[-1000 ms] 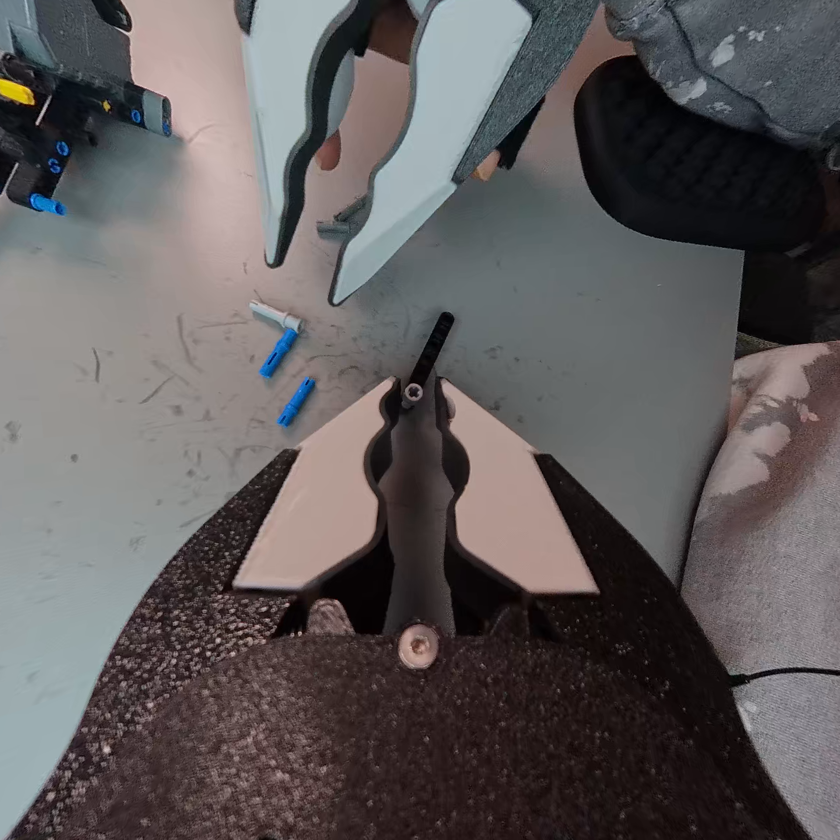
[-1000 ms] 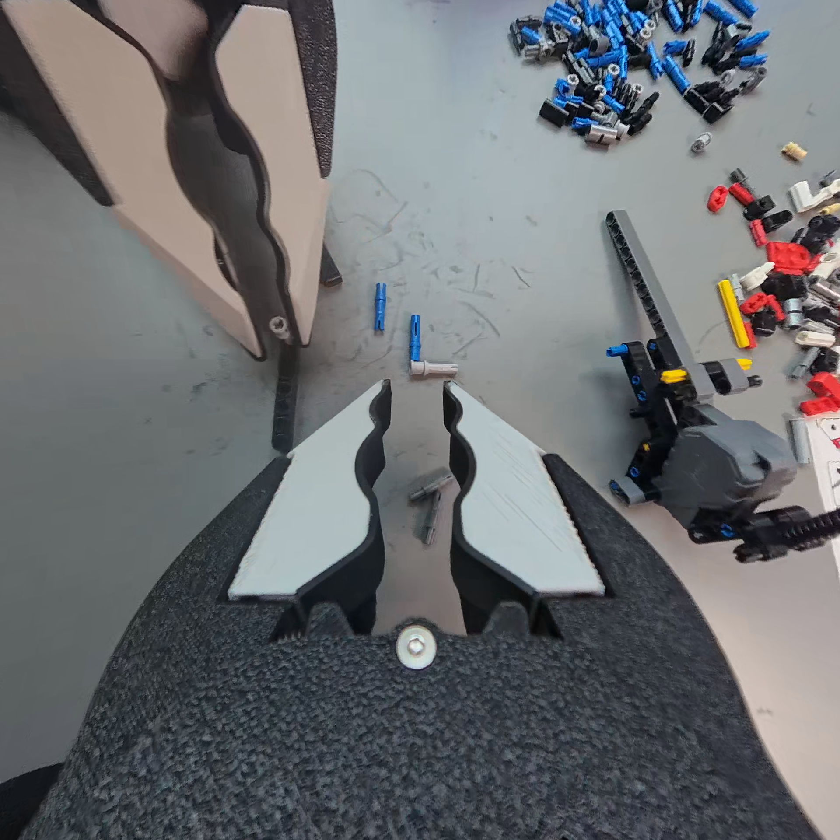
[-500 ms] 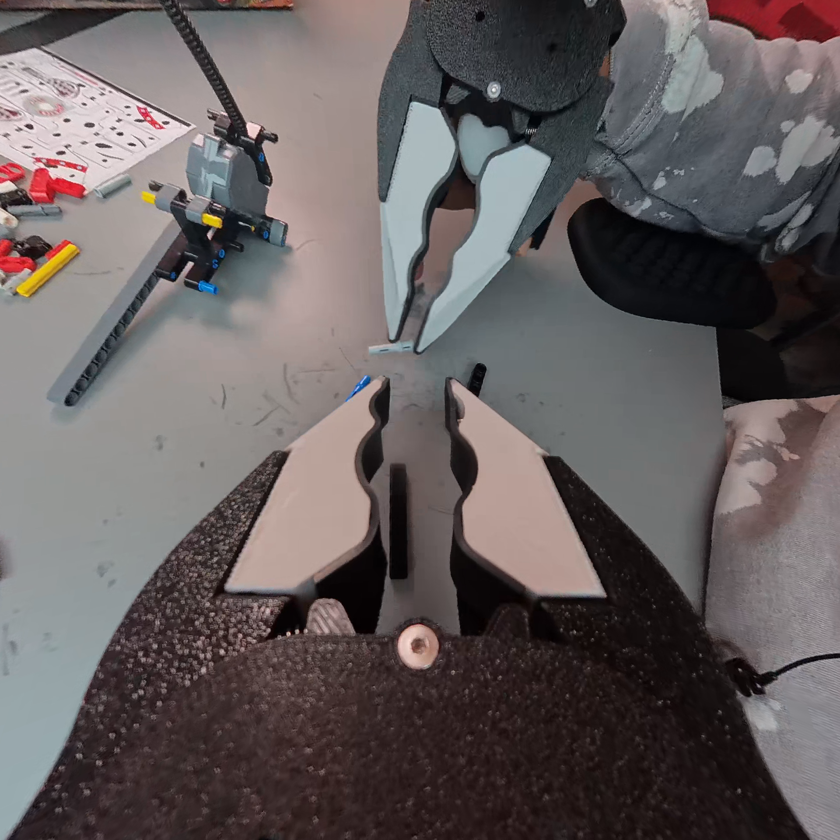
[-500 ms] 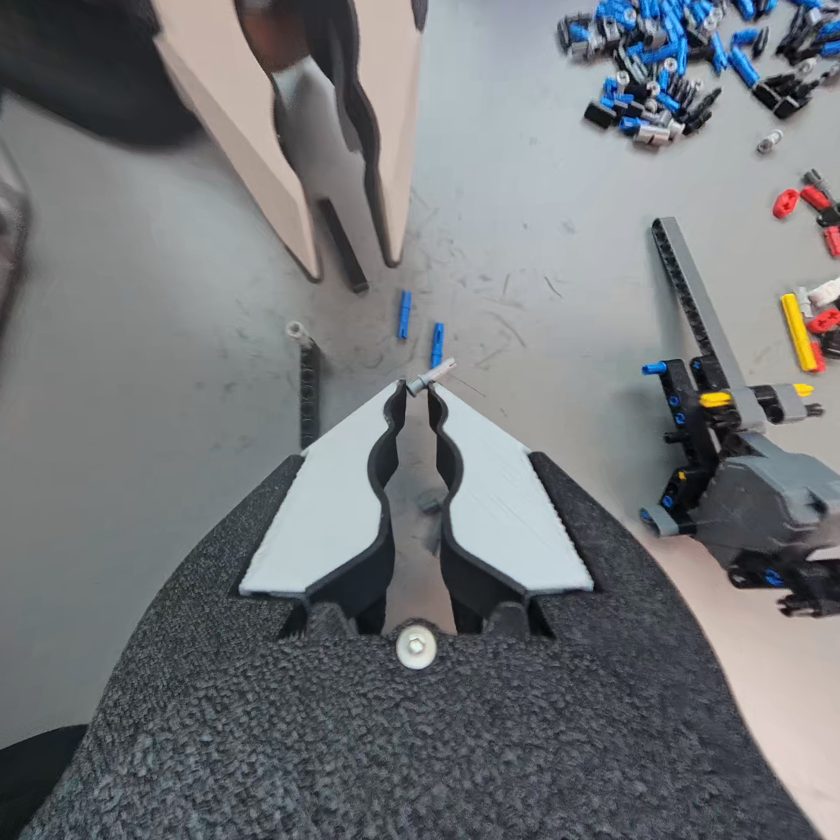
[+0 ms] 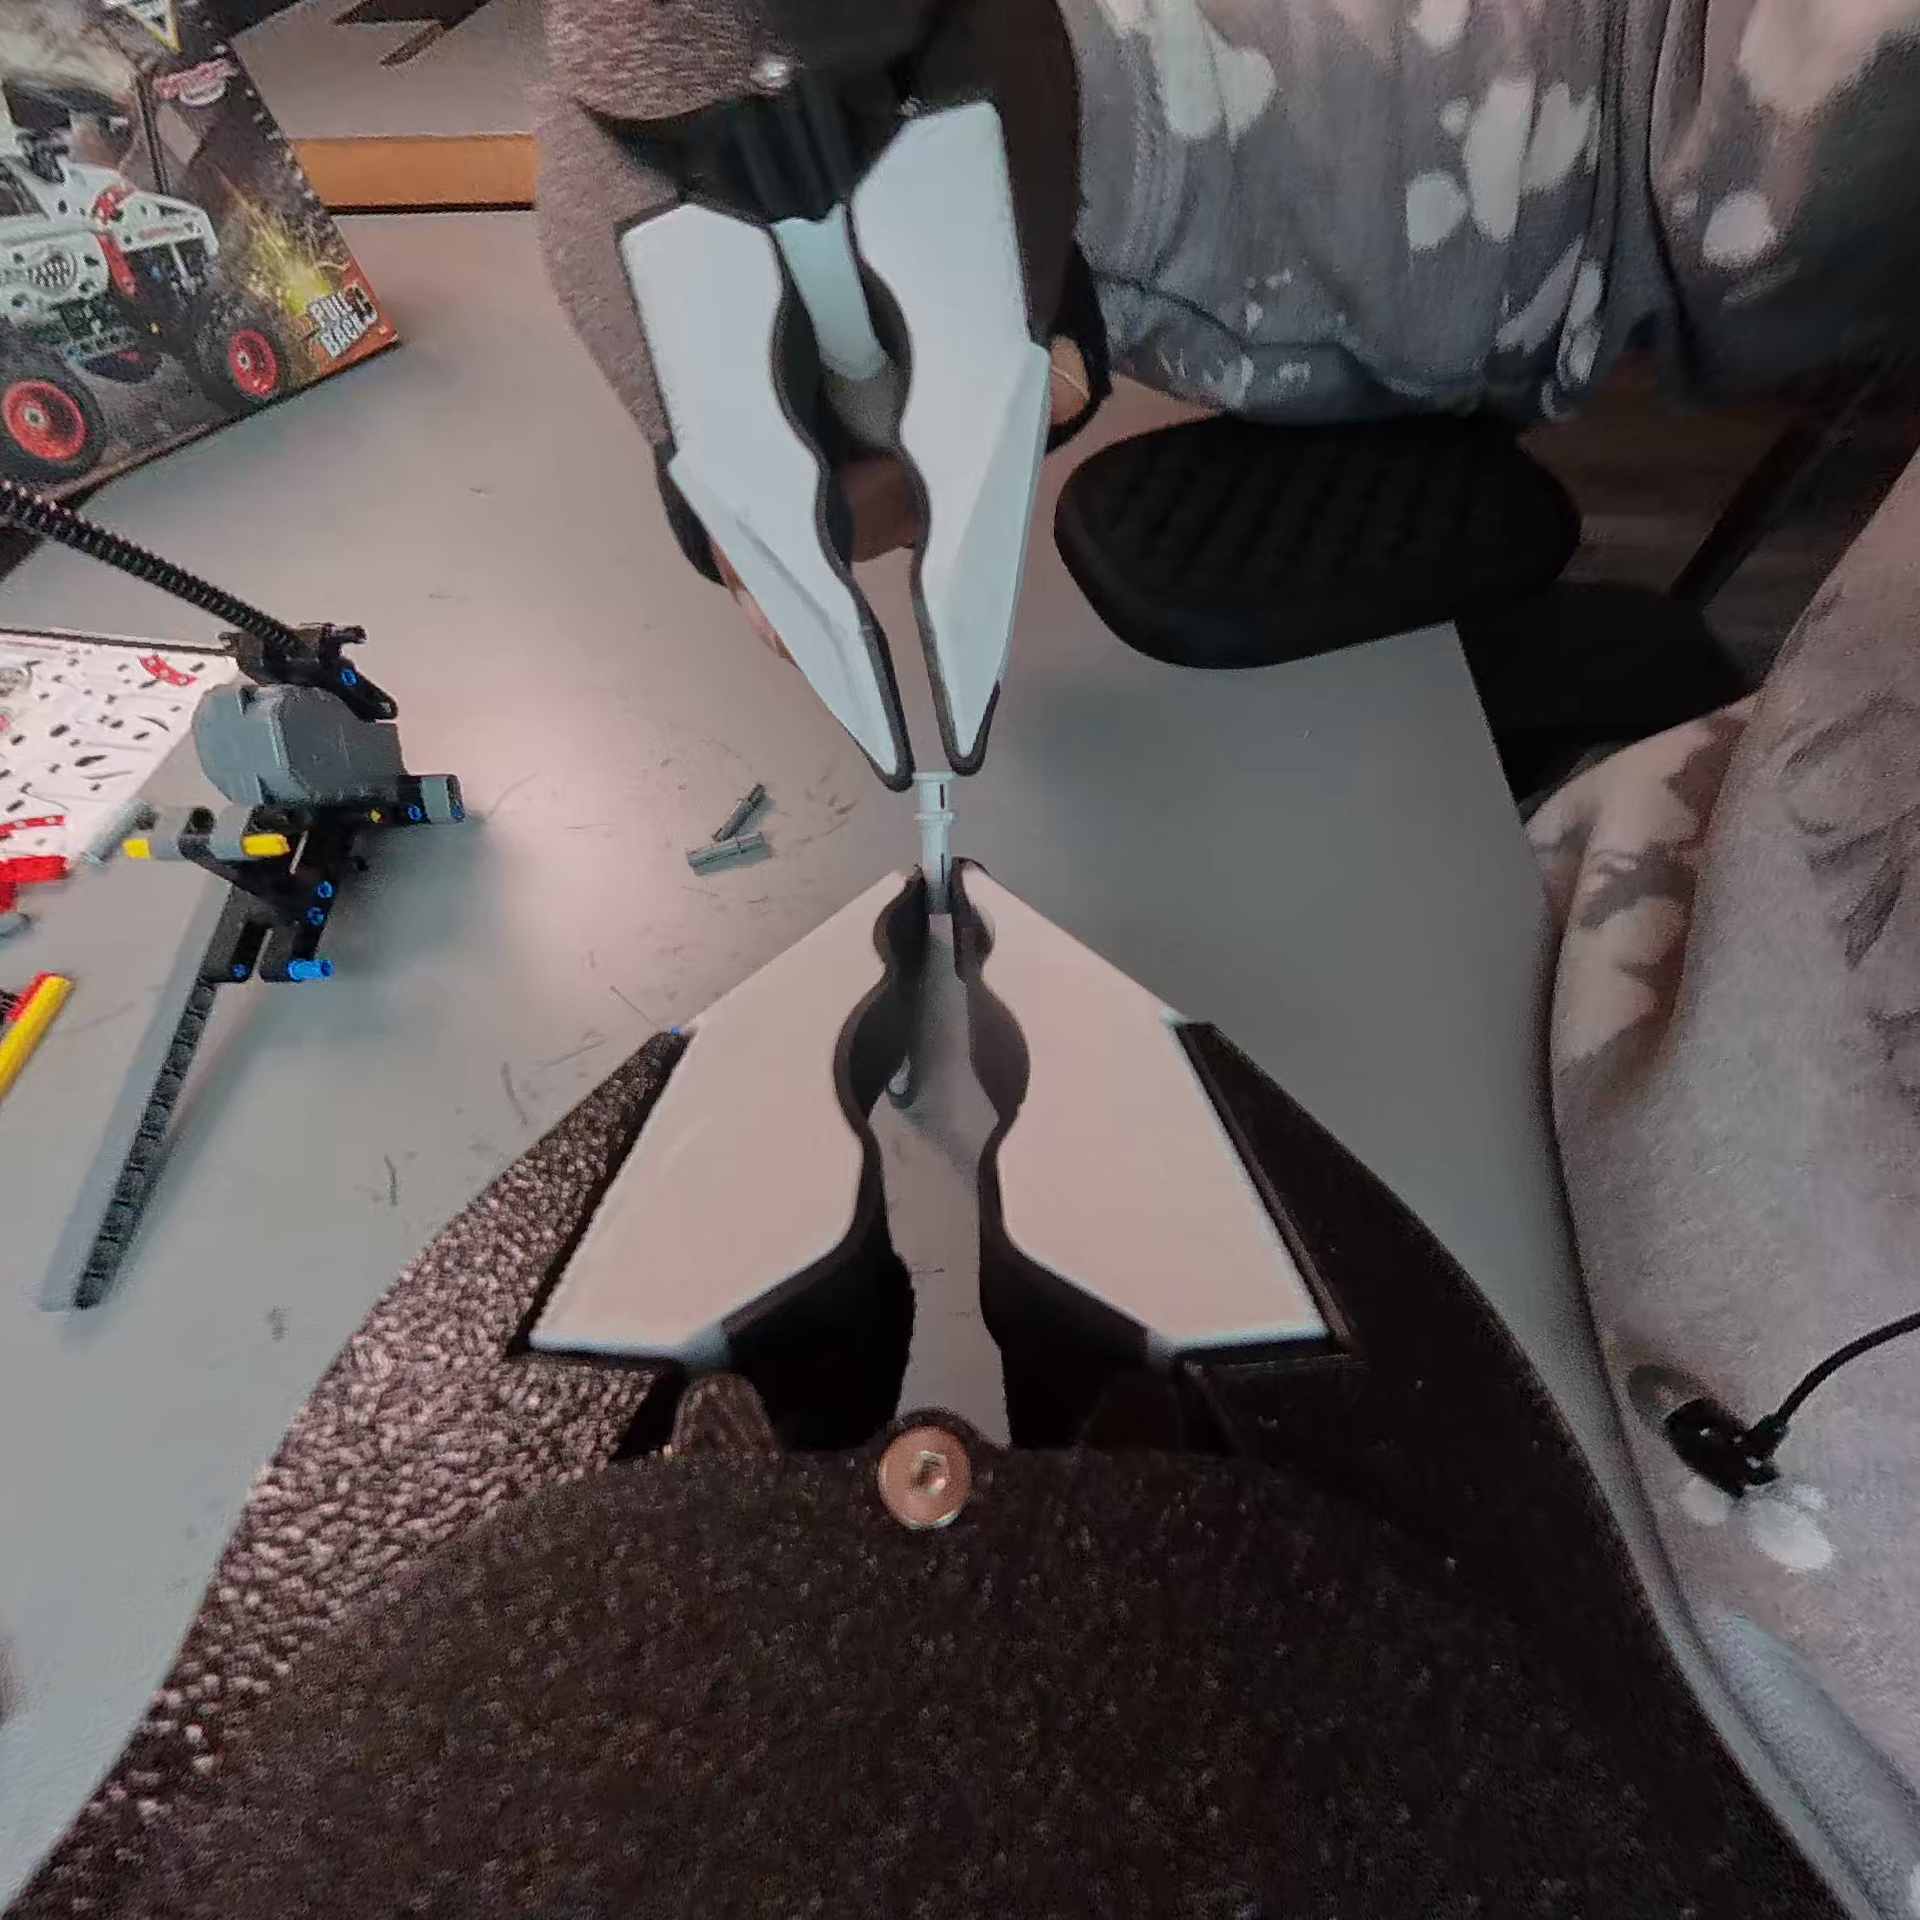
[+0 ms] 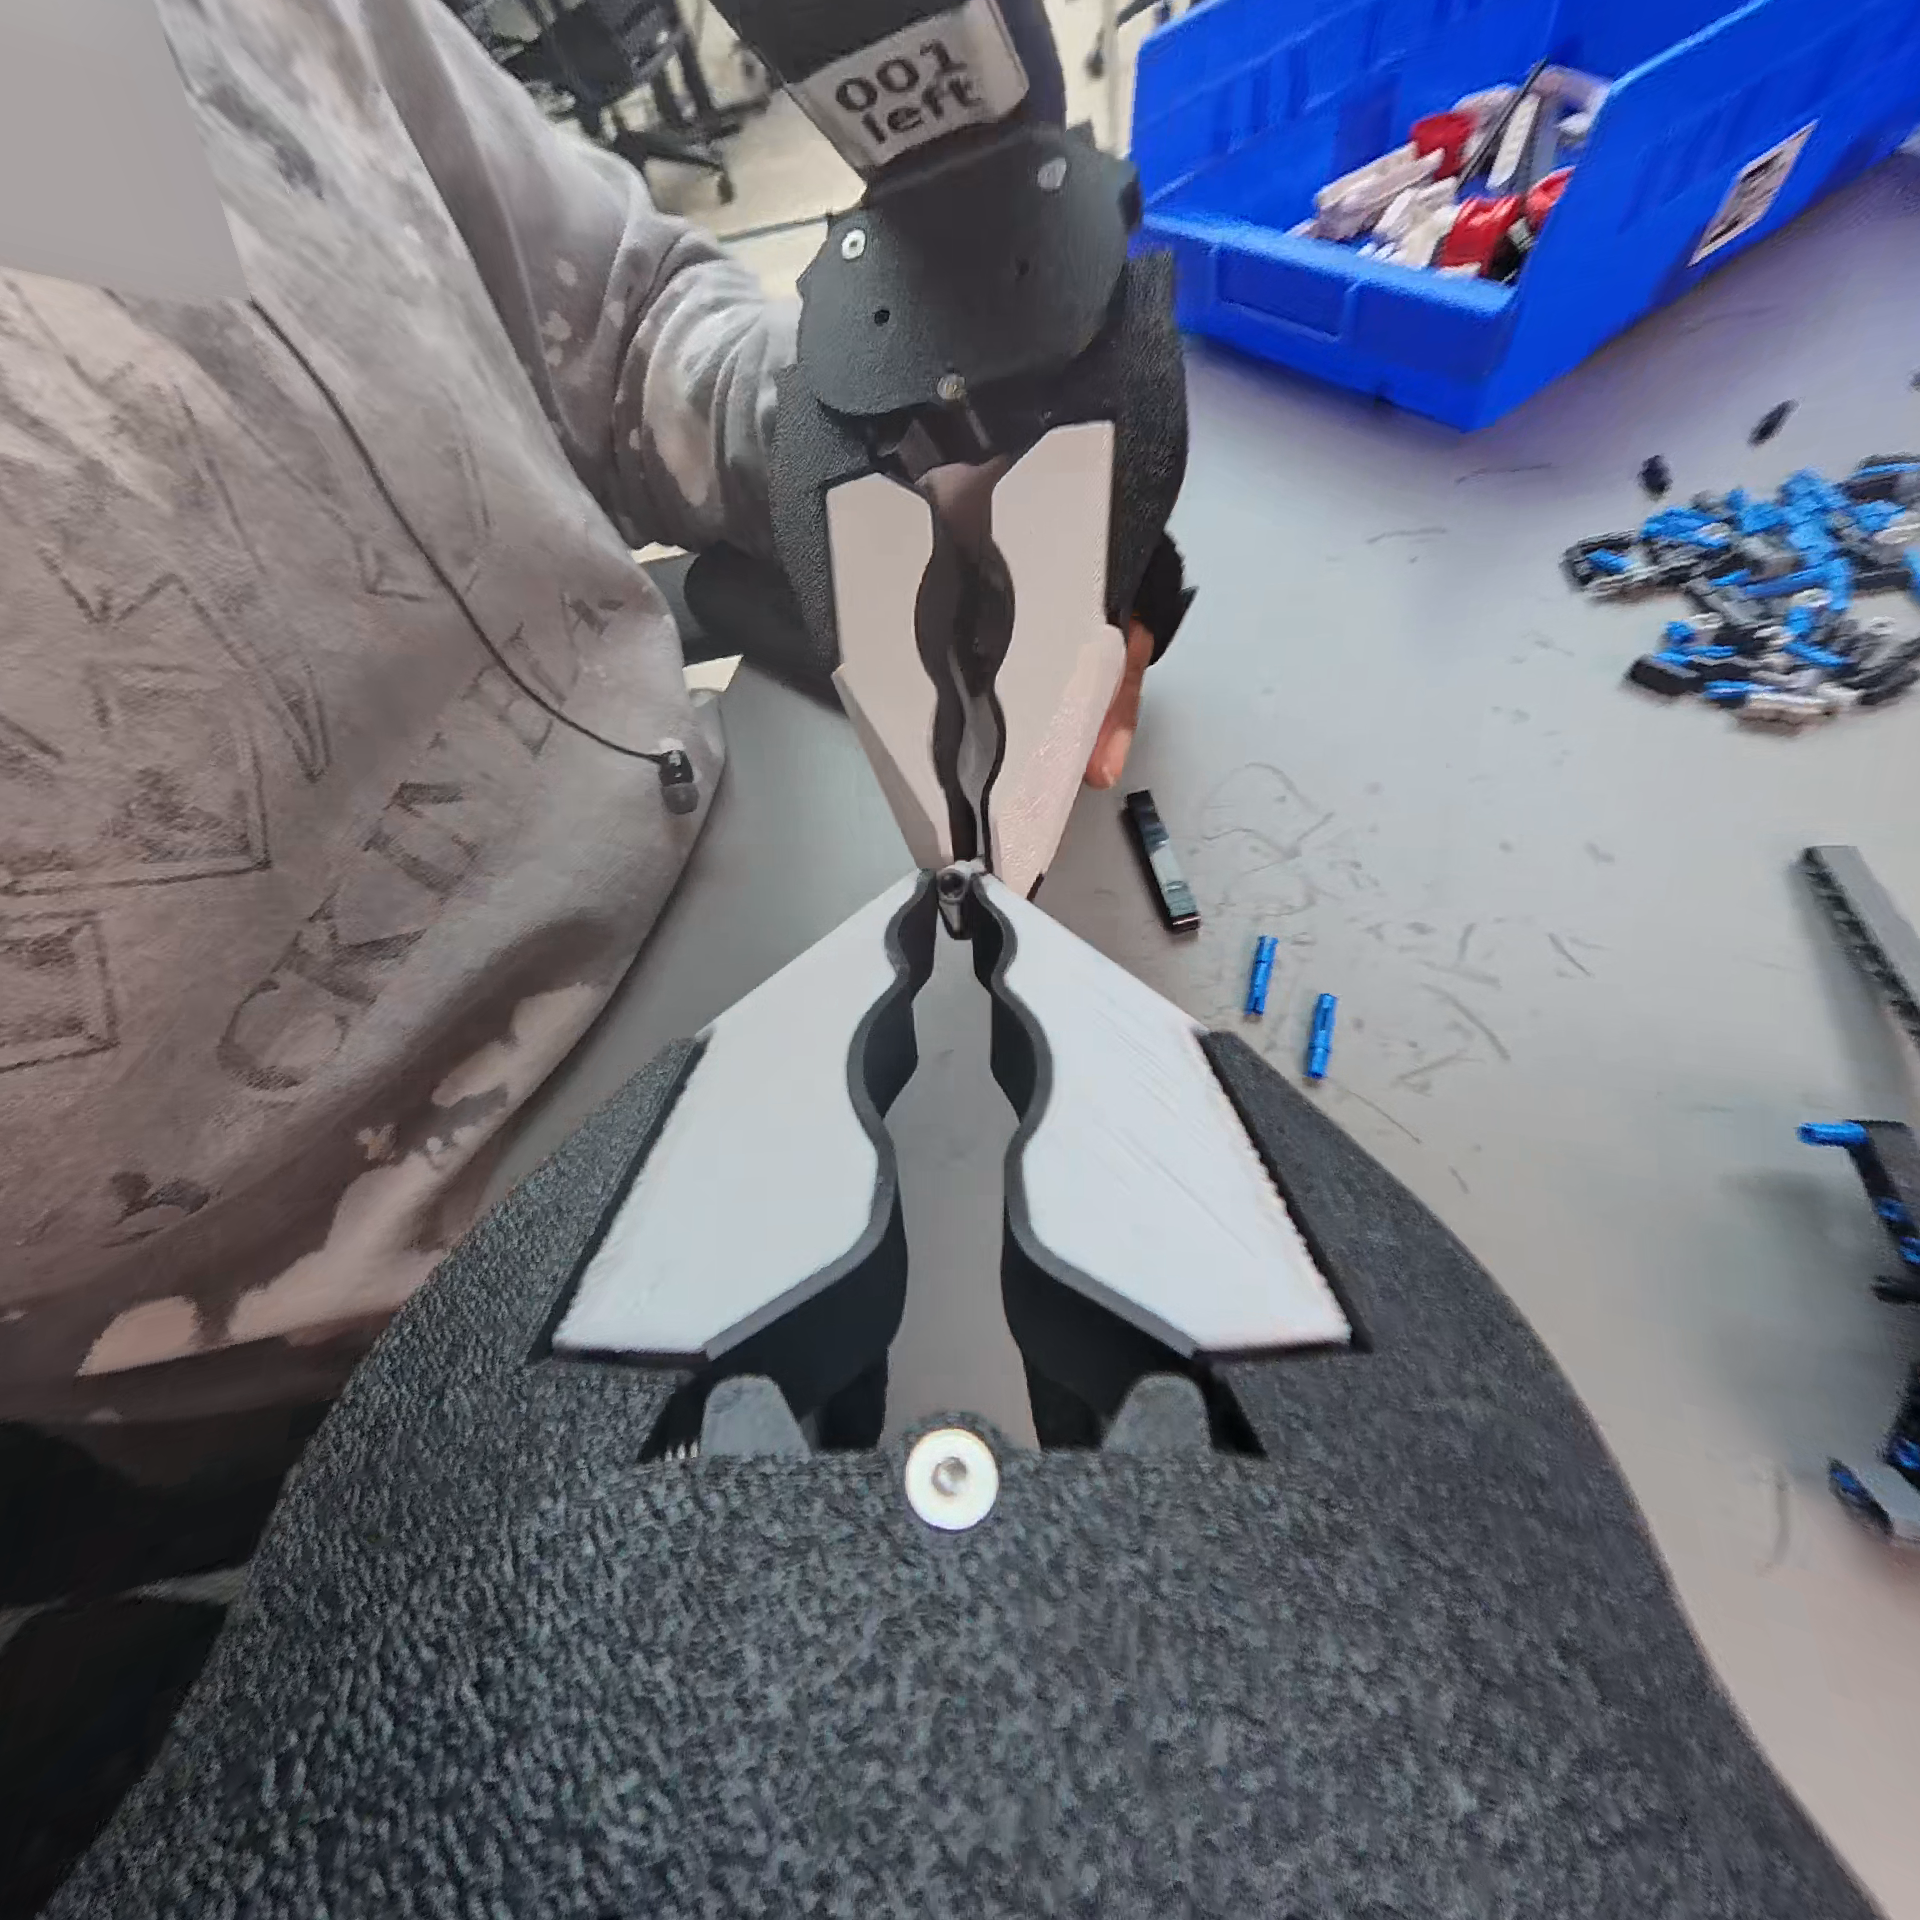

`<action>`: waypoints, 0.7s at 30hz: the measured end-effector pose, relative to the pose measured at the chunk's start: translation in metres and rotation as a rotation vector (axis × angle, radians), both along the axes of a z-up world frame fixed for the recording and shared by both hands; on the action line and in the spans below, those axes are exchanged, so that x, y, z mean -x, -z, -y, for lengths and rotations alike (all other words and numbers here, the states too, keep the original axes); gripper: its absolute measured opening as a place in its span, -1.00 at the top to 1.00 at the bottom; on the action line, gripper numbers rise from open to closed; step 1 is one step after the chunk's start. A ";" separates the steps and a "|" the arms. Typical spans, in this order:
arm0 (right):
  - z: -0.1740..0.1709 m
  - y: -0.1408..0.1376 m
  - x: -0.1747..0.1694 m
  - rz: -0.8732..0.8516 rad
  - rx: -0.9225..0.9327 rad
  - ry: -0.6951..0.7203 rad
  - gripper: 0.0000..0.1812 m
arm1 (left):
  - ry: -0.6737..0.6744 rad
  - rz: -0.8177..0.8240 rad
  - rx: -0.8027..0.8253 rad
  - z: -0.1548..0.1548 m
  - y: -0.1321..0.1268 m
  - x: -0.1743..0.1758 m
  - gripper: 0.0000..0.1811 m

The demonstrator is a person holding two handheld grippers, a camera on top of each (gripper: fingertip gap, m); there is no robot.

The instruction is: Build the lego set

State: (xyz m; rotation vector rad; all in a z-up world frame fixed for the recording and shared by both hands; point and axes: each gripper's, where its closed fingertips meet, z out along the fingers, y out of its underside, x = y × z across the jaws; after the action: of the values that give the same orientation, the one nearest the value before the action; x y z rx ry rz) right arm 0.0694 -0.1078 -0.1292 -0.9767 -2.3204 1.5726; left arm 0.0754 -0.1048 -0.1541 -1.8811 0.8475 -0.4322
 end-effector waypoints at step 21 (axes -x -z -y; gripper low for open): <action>0.012 -0.002 -0.003 -0.164 -0.246 0.092 0.89 | 0.096 0.284 0.162 0.013 -0.015 -0.015 0.96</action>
State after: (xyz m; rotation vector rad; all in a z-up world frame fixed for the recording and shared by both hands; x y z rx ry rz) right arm 0.0723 -0.1203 -0.1269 -0.8490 -2.2541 1.2465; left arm 0.0905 -0.1176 -0.1395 -1.8726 0.7300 -0.8277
